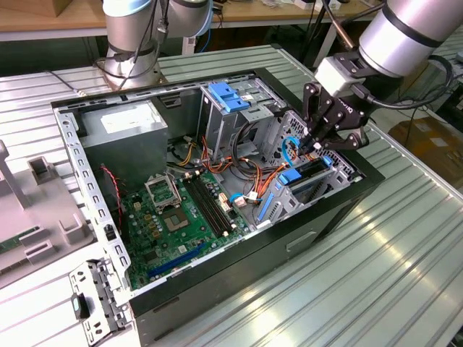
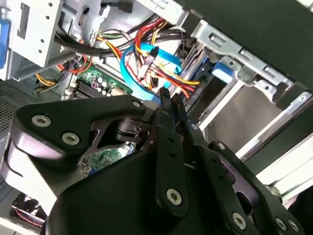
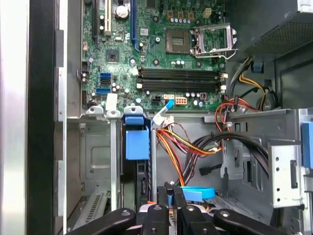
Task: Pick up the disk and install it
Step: 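Insert the second disk wire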
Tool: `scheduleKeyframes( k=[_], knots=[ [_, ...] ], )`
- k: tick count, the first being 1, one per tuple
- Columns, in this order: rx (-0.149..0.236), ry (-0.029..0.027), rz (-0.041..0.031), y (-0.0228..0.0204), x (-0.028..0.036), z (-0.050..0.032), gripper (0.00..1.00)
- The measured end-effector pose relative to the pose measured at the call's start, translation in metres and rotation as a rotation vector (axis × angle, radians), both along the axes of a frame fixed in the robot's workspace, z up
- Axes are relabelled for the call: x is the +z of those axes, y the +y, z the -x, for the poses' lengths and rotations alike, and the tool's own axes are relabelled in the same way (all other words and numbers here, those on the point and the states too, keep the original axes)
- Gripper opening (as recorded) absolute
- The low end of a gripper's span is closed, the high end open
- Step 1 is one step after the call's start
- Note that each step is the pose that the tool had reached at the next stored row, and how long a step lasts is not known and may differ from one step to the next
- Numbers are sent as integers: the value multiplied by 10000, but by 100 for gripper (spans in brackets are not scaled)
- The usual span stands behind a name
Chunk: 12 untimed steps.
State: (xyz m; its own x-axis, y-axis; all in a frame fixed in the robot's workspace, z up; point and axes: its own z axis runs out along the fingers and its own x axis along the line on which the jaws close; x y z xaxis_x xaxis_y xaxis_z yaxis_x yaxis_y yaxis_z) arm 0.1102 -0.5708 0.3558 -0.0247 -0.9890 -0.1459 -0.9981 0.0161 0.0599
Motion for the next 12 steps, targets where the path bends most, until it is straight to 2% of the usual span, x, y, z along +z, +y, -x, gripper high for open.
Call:
scheduleKeyframes(
  k=[2, 8, 9, 12],
  knots=[
    [4, 1, -39, -28, -10, 2, 16],
    [281, 1, -43, -62, -34, 2, 16],
    [281, 1, -47, -96, -41, 2, 16],
    [281, 1, -55, -151, -51, 2, 16]
  ],
)
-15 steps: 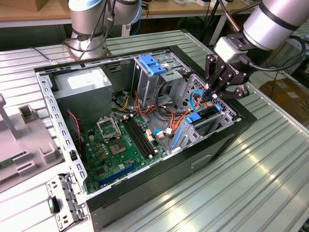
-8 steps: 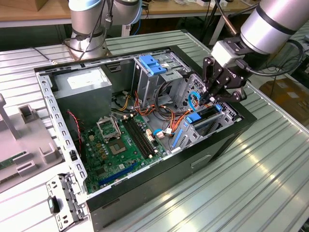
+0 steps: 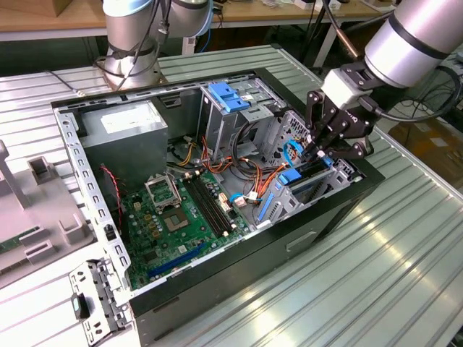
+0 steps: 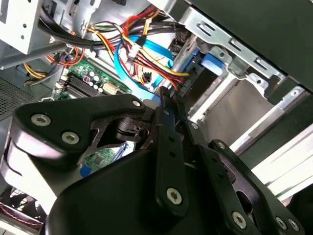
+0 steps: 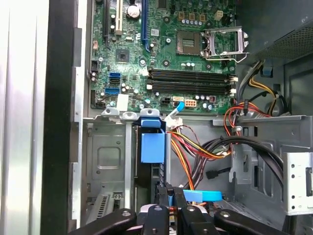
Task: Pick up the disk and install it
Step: 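Insert the second disk wire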
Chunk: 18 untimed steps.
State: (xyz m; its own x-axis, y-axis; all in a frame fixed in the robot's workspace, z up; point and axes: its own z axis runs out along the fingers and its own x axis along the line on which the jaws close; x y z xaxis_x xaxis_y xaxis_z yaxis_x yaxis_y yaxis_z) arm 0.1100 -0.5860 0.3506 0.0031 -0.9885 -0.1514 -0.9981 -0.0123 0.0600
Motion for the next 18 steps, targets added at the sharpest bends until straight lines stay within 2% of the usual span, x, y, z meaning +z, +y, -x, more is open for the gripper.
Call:
scheduleKeyframes(
  k=[4, 8, 11, 12, 13, 18],
  knots=[
    [30, 0, 1, -21, -9, -4, 16],
    [34, 1, 0, -66, -14, -4, 16],
    [34, 0, -1, -66, -14, -5, 16],
    [34, -110, -2, -67, -16, -5, 16],
    [35, -146, -1, -67, -16, -6, 16],
    [34, -176, 0, -66, -15, -5, 16]
  ],
)
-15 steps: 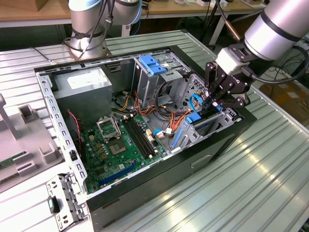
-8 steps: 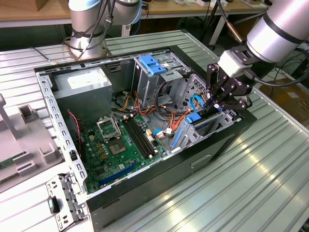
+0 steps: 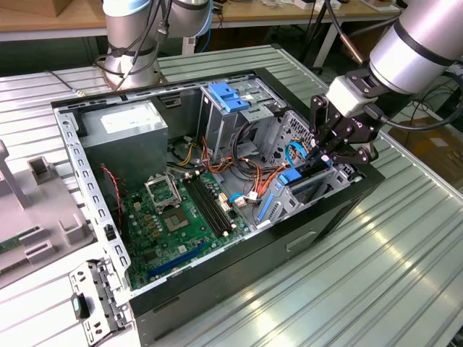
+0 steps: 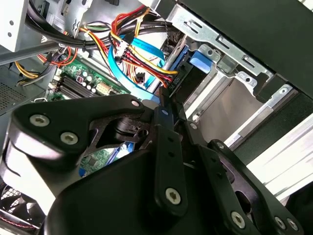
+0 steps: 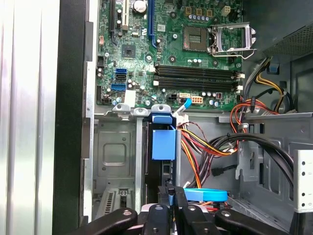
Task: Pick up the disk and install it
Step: 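Insert the second disk wire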
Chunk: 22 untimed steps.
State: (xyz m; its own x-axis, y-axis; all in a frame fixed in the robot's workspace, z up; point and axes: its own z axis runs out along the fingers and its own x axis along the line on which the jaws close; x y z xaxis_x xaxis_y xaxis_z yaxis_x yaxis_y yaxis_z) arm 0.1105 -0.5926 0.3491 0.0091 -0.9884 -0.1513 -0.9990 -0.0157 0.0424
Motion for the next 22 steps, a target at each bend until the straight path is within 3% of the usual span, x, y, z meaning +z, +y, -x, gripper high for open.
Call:
scheduleKeyframes(
  k=[22],
  knots=[
    [8, 0, -9, -2, -61, 14, 16]
  ],
)
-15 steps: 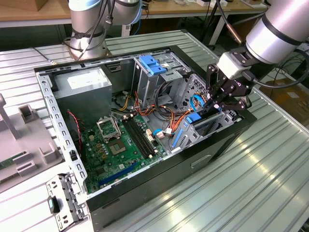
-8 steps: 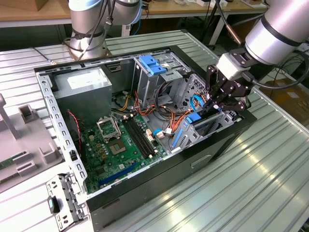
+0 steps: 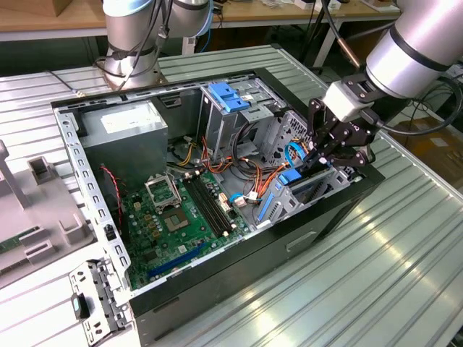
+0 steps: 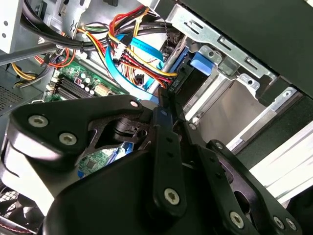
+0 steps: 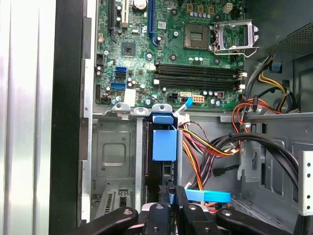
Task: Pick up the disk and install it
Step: 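Insert the second disk wire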
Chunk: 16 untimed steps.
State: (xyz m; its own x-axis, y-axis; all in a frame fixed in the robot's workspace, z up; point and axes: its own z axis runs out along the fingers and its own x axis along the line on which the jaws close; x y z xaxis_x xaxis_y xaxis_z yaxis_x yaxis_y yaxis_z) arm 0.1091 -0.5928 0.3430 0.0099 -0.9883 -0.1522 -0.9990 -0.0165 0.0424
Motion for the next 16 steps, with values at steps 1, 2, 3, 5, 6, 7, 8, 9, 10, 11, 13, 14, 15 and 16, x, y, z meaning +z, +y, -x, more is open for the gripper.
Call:
scheduleKeyframes(
  k=[1, 2, 3, 5, 6, 7, 8, 9, 10, 11, 13, 14, 15, 16],
  knots=[
    [0, 0, 0, 0, 0, 0, 16],
    [0, 0, -1, 0, -1, 0, 17],
    [0, 0, -1, 0, -2, 0, 23],
    [1, 0, -1, 0, -2, 1, 29],
    [1, 0, 0, 0, -1, 0, 36],
    [0, 0, 0, 0, -2, 1, 36],
    [0, 0, -1, 0, 3, 1, 36],
    [0, 0, -1, 0, 20, 1, 36],
    [0, 0, -5, 0, 43, 1, 36],
    [0, 0, -11, 0, 60, 1, 36],
    [0, 0, -42, 0, 93, 1, 36],
    [0, 0, -56, 2, 109, 1, 36],
    [0, 0, -63, 15, 112, 0, 35],
    [1, 0, -63, 22, 113, 0, 28]
  ],
)
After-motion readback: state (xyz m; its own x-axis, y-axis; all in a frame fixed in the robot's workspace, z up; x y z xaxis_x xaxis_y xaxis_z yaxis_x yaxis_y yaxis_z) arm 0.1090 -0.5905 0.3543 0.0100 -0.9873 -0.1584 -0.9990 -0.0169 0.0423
